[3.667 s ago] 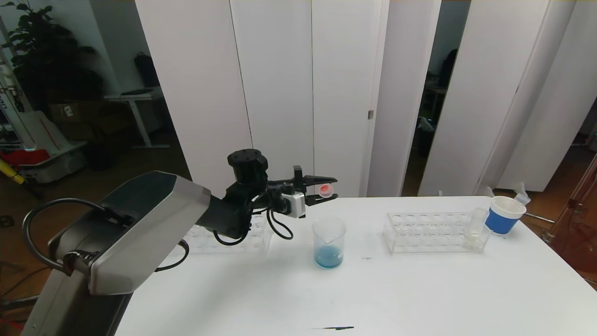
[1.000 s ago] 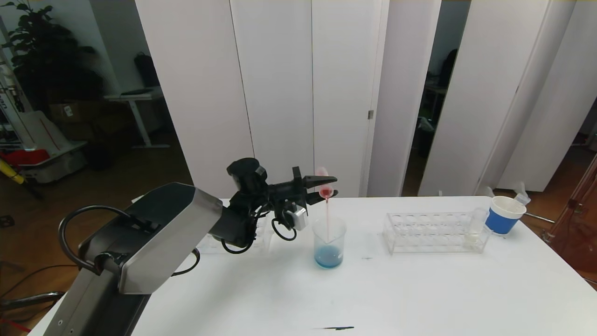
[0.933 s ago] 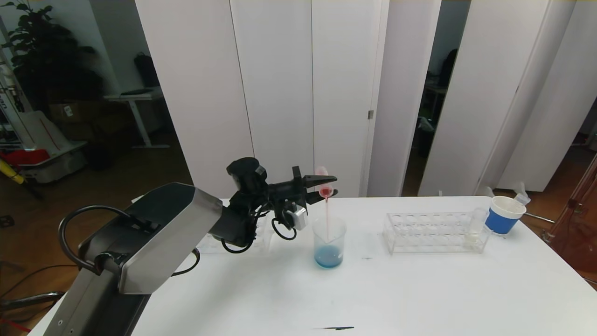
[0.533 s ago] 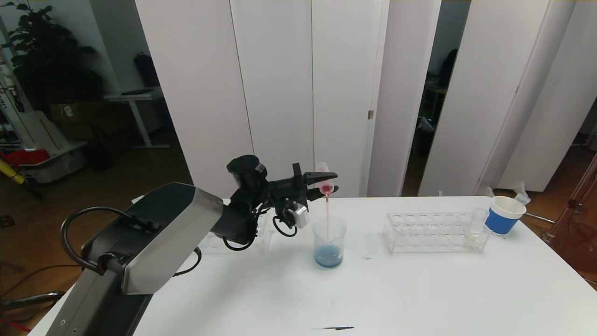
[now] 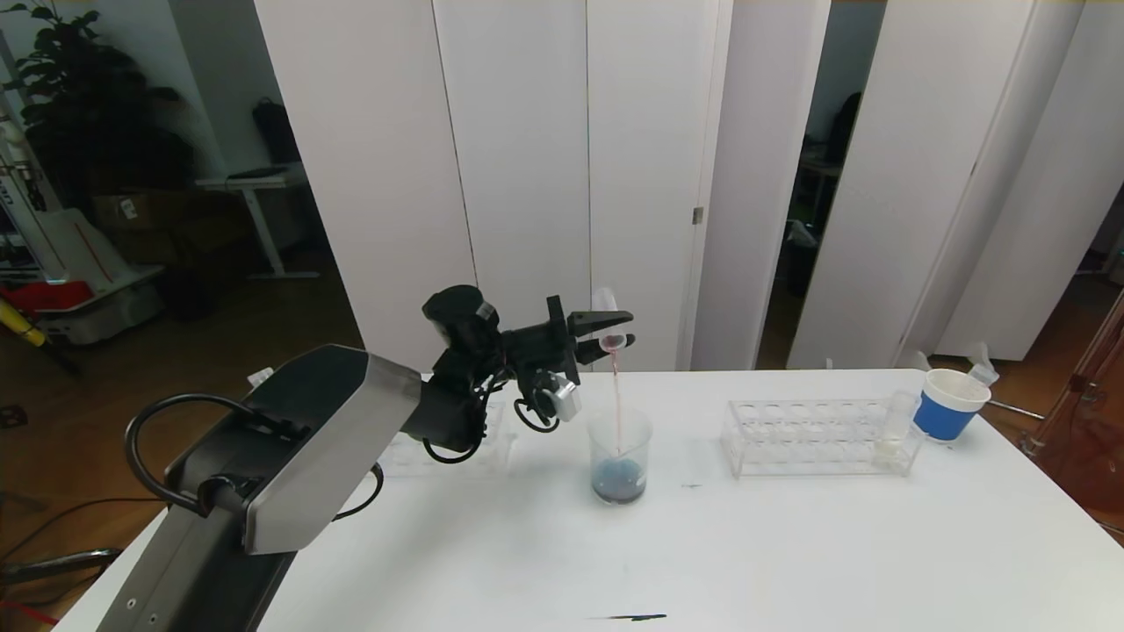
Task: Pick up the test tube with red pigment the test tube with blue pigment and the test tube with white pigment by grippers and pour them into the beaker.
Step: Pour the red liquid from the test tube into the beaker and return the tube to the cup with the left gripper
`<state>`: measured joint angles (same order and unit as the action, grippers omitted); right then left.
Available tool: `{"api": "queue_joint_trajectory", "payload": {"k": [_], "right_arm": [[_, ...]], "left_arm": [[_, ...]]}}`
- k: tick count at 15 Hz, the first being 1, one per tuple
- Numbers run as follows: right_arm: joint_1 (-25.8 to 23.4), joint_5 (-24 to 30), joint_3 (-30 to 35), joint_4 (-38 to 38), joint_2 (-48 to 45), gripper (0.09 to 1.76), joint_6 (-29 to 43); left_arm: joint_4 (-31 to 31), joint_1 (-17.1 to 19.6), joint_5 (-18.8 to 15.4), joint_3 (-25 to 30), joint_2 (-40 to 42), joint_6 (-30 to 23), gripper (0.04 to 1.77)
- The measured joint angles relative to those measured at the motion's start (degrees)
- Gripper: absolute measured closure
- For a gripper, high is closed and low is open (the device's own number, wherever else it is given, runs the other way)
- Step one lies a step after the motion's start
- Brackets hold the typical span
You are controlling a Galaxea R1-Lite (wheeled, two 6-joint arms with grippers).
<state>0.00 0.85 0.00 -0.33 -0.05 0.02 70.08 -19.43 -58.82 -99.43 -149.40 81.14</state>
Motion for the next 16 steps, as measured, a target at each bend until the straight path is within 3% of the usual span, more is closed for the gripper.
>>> {"api": "queue_joint_trajectory", "payload": {"k": [11,16], "right_arm": [[0.00,0.00,0.00,0.00,0.00,0.10,-0.02],[0.00,-0.01,0.00,0.02,0.00,0.10,-0.02]], "left_arm": [[0.32,0.34,0.00,-2.91,-0.91,0.94,1.23],[-0.40,0.17,0.09,1.06,0.02,0.50,1.23]]}}
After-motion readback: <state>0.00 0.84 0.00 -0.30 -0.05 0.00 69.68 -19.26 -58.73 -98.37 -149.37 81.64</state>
